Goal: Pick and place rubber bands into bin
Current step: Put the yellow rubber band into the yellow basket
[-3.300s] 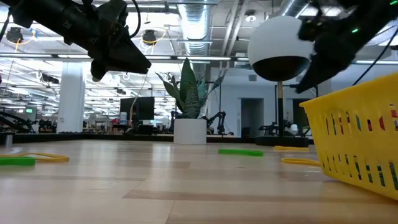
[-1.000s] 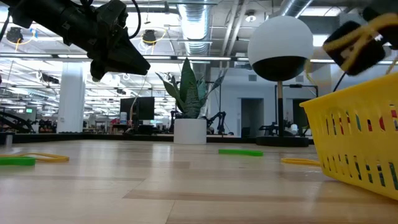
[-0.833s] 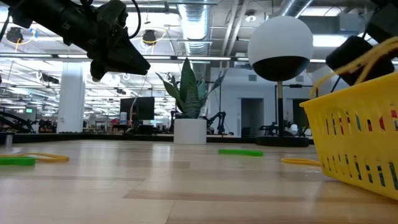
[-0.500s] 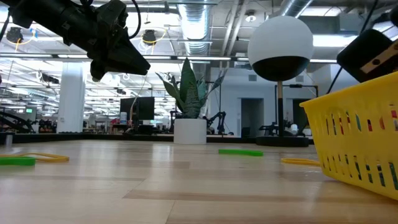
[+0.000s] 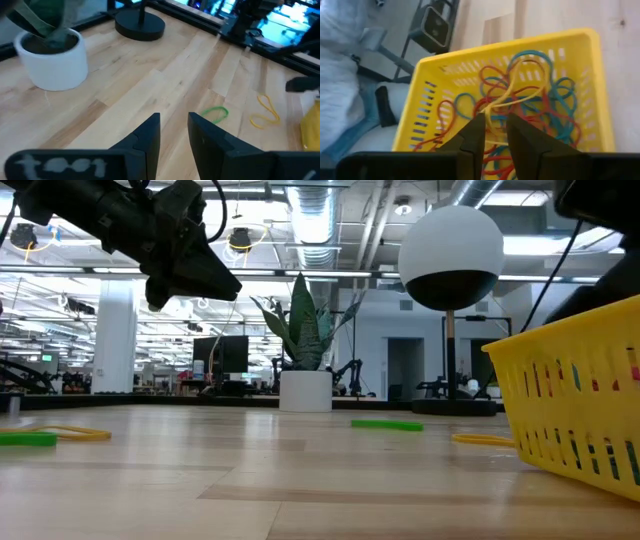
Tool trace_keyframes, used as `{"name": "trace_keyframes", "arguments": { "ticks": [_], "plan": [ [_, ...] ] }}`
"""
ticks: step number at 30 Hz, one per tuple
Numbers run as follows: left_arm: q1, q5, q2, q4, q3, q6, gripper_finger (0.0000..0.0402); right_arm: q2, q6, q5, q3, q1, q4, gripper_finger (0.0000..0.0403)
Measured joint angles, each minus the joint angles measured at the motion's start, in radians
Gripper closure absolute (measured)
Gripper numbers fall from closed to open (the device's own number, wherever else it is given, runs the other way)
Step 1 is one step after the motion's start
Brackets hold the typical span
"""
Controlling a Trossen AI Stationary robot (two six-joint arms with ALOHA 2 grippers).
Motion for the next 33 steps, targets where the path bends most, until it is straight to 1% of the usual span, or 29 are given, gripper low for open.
{"name": "trace_keyframes", "arguments": {
  "ticks": [2, 3, 6, 8, 10, 13, 16, 19, 22, 27, 29, 31, 33],
  "plan": [
    [0.0, 0.049, 0.0, -0.014, 0.0, -0.001, 0.0313, -0.015, 0.0, -0.002, 0.0, 0.001, 0.002, 0.0325],
    [0.0, 0.094, 0.0, -0.027, 0.0, -0.001, 0.0313, -0.029, -0.006, -0.003, 0.0, 0.001, 0.002, 0.0324],
    [-0.014, 0.278, 0.0, -0.087, 0.0, 0.009, 0.0313, -0.083, -0.06, 0.001, 0.0, -0.001, 0.006, 0.0324],
    [-0.043, 0.376, 0.0, -0.125, 0.0, 0.018, 0.0313, -0.126, -0.117, 0.014, 0.0, -0.001, 0.002, 0.0326],
    [-0.083, 0.409, 0.0, -0.15, 0.0, 0.001, 0.0313, -0.174, -0.187, 0.039, 0.0, -0.001, -0.001, 0.0327],
    [-0.151, 0.396, 0.0, -0.166, 0.0, -0.041, 0.0313, -0.231, -0.279, 0.108, 0.0, -0.003, -0.021, 0.0327],
    [-0.224, 0.333, 0.0, -0.178, 0.0, -0.051, 0.0313, -0.271, -0.328, 0.157, 0.0, -0.008, -0.05, 0.0327],
    [-0.286, 0.281, 0.0, -0.195, 0.0, -0.051, 0.0313, -0.288, -0.339, 0.163, 0.0, -0.02, -0.084, 0.0327],
    [-0.337, 0.279, 0.0, -0.26, 0.0, -0.079, 0.0313, -0.288, -0.339, 0.163, 0.0, -0.027, -0.107, 0.0327],
    [-0.406, 0.272, 0.0, -0.418, 0.0, -0.222, 0.0313, -0.26, -0.322, 0.159, -0.001, -0.04, -0.121, 0.0327],
    [-0.422, 0.25, 0.0, -0.458, 0.0, -0.27, 0.0313, -0.246, -0.315, 0.159, 0.0, -0.04, -0.12, 0.0327],
    [-0.435, 0.224, 0.001, -0.462, 0.0, -0.29, 0.0313, -0.231, -0.314, 0.157, 0.0, -0.039, -0.121, 0.0327],
    [-0.442, 0.218, 0.023, -0.418, 0.0, -0.297, 0.0313, -0.221, -0.302, 0.155, 0.0, -0.039, -0.122, 0.0327]
  ]
}}
